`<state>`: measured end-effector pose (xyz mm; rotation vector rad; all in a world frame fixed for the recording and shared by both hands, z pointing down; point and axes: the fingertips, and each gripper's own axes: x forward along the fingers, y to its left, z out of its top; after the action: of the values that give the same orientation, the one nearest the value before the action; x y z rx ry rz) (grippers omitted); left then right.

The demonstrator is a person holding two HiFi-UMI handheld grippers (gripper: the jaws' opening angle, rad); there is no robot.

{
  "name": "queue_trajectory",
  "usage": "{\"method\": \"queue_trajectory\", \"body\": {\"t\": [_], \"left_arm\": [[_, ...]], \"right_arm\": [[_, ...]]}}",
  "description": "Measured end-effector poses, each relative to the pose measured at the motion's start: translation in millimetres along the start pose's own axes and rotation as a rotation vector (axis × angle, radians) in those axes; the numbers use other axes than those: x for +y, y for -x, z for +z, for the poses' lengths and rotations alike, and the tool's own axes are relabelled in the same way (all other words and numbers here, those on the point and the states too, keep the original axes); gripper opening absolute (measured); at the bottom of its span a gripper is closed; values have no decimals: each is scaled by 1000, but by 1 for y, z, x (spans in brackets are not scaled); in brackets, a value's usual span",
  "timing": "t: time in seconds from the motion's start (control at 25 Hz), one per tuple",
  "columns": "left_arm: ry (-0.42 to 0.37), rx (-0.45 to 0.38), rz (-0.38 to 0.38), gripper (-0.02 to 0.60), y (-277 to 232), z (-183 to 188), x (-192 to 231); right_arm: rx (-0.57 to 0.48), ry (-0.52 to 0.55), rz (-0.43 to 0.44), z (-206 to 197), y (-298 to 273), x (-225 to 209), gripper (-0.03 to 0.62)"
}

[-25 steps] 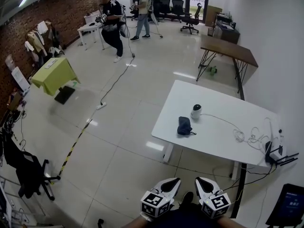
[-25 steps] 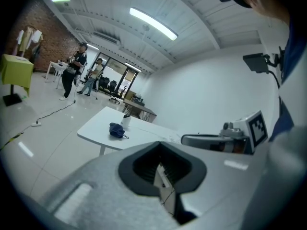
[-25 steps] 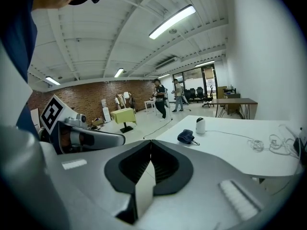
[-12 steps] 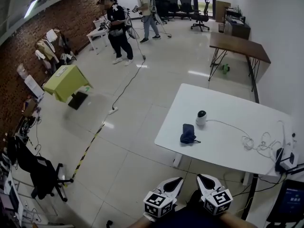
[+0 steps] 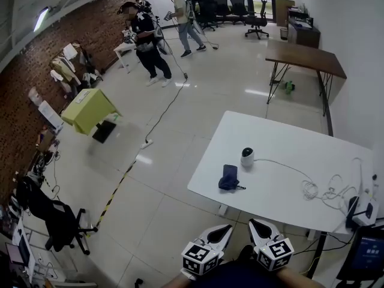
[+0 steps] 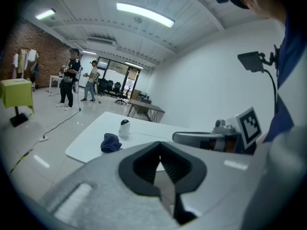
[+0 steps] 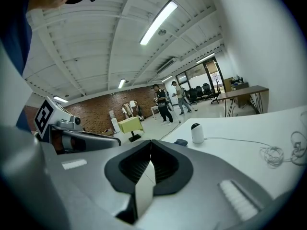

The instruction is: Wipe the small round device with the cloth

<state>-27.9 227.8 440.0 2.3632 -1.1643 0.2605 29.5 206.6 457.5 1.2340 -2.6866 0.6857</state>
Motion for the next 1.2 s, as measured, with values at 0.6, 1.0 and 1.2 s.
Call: {"method": "queue_trajectory", "body": {"t": [0.6, 1.0, 1.2], "left_arm": [[-29, 46, -50, 3, -55, 14, -18], [-17, 26, -127, 3, -85, 36, 13], [-12, -7, -162, 3, -85, 60, 44]], "right_arm": [[-46, -44, -59, 18, 13, -64, 12], [-32, -22, -151, 35, -20, -86, 11], [-31, 27, -170, 56, -53, -75, 11]]}}
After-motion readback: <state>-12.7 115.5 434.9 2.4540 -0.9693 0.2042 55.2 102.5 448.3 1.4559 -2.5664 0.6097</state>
